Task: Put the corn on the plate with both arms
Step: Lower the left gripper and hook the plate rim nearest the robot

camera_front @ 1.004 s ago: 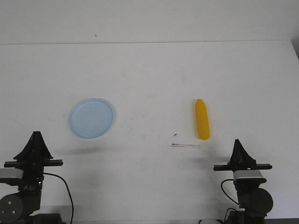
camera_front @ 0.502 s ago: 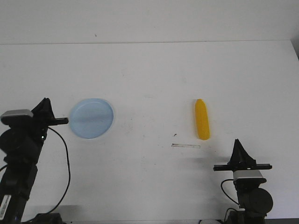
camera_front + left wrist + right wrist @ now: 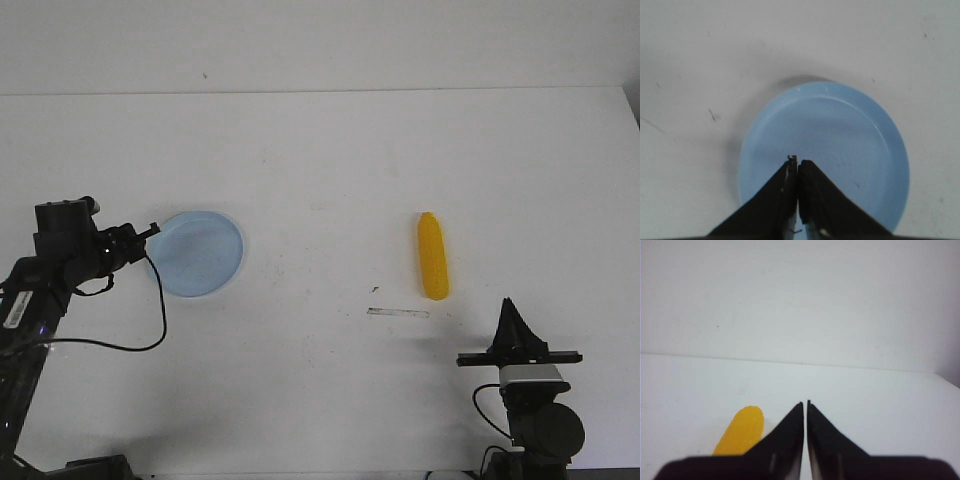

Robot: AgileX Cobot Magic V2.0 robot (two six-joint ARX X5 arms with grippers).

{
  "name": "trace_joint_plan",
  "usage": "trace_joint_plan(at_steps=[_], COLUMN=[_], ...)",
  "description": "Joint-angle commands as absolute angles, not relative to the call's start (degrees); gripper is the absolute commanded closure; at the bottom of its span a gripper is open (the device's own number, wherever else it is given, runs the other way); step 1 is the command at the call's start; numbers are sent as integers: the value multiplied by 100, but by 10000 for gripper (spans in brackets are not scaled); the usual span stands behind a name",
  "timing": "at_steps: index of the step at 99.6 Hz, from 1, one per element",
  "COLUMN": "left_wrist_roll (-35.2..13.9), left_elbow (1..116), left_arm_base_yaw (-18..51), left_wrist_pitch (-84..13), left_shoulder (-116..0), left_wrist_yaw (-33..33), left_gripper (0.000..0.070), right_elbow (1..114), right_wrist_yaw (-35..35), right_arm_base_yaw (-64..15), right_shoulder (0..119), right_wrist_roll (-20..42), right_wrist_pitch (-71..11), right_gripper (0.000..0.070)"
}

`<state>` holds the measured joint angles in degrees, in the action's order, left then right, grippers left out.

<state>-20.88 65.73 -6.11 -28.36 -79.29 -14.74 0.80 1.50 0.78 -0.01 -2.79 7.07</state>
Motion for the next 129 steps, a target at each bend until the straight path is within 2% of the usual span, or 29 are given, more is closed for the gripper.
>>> trace_joint_plan(at_steps=[1, 12, 30, 41, 49, 72, 85, 129], left_wrist_roll=[-2641, -2637, -2477, -2445, -2423, -2187, -2023, -1800], left_elbow=[6674, 6674, 6674, 6674, 6674, 6674, 6674, 6672], left_arm_base_yaw=[-784, -1131, -1492, -1581, -1614, -1619, -1616, -1413], left_wrist_pitch=[-2982, -2952, -2976, -2982, -2980, -2982, -2985, -2928], left_shoulder=[-8195, -8576, -8984, -9144, -9207, -9308, -9402, -9736], left_wrist_yaw=[-2401, -3301, -3435, -3430, -3428, -2818, -2799, -2801], left_gripper=[699, 699, 680, 533, 494, 481, 436, 437], right_elbow=[73, 73, 73, 73, 73, 73, 73, 73], right_wrist_yaw=[148, 150, 150, 148, 150, 150, 148, 150], right_arm_base_yaw=[75, 75, 75, 75, 75, 75, 75, 75], right_shoulder=[8, 8, 8, 8, 8, 8, 8, 8], right_wrist_roll=[-283, -283, -283, -283, -283, -283, -283, -283], right_wrist_pitch=[766, 766, 766, 766, 766, 766, 766, 766], right_gripper=[686, 686, 686, 686, 686, 686, 686, 686])
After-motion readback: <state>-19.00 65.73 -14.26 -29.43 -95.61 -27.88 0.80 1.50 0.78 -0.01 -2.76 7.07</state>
